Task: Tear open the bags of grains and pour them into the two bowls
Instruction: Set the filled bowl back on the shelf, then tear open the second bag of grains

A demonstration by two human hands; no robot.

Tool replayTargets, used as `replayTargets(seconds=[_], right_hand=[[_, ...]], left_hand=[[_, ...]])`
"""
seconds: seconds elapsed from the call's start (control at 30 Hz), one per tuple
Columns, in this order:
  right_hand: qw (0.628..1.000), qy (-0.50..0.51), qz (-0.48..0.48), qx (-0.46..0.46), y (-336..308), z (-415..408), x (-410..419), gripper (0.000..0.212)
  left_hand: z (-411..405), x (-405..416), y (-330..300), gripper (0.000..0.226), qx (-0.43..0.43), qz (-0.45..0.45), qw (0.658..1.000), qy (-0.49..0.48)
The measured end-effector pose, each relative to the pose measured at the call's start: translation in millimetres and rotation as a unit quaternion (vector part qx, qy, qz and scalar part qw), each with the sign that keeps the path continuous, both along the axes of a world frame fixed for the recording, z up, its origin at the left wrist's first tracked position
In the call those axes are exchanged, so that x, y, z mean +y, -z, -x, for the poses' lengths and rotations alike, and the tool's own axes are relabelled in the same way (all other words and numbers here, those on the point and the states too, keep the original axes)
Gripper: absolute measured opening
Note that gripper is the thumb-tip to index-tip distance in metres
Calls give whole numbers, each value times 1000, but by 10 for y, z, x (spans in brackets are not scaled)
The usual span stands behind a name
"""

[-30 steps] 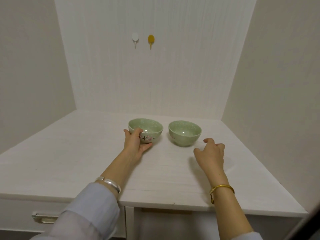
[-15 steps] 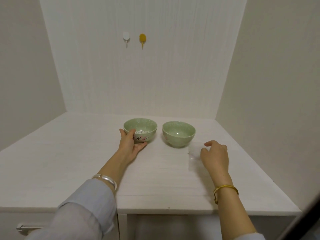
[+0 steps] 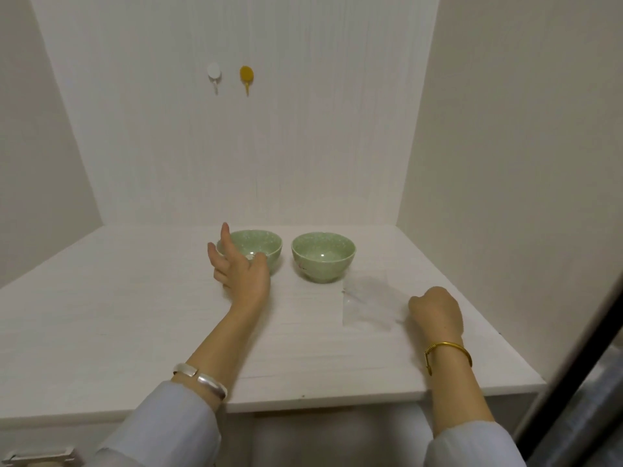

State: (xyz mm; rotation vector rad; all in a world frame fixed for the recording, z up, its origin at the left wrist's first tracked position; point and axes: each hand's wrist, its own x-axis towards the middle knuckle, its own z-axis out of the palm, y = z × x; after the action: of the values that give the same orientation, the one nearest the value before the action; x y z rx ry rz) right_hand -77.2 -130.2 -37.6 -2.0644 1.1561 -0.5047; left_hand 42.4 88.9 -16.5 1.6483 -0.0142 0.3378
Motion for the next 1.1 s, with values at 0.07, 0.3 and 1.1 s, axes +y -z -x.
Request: replayTargets(seconds=[0.07, 0.3, 1.1], right_hand=[[1000, 6, -8, -17, 19, -13, -37, 35], [974, 4, -29, -224, -193, -90, 27, 14], [883, -273, -243, -293, -579, -233, 1079, 10]], left_hand=[[103, -61, 9, 79, -35, -27, 999, 10], [246, -187, 63, 66, -63, -88, 990, 90], [377, 37, -239, 35, -29, -80, 911, 404]])
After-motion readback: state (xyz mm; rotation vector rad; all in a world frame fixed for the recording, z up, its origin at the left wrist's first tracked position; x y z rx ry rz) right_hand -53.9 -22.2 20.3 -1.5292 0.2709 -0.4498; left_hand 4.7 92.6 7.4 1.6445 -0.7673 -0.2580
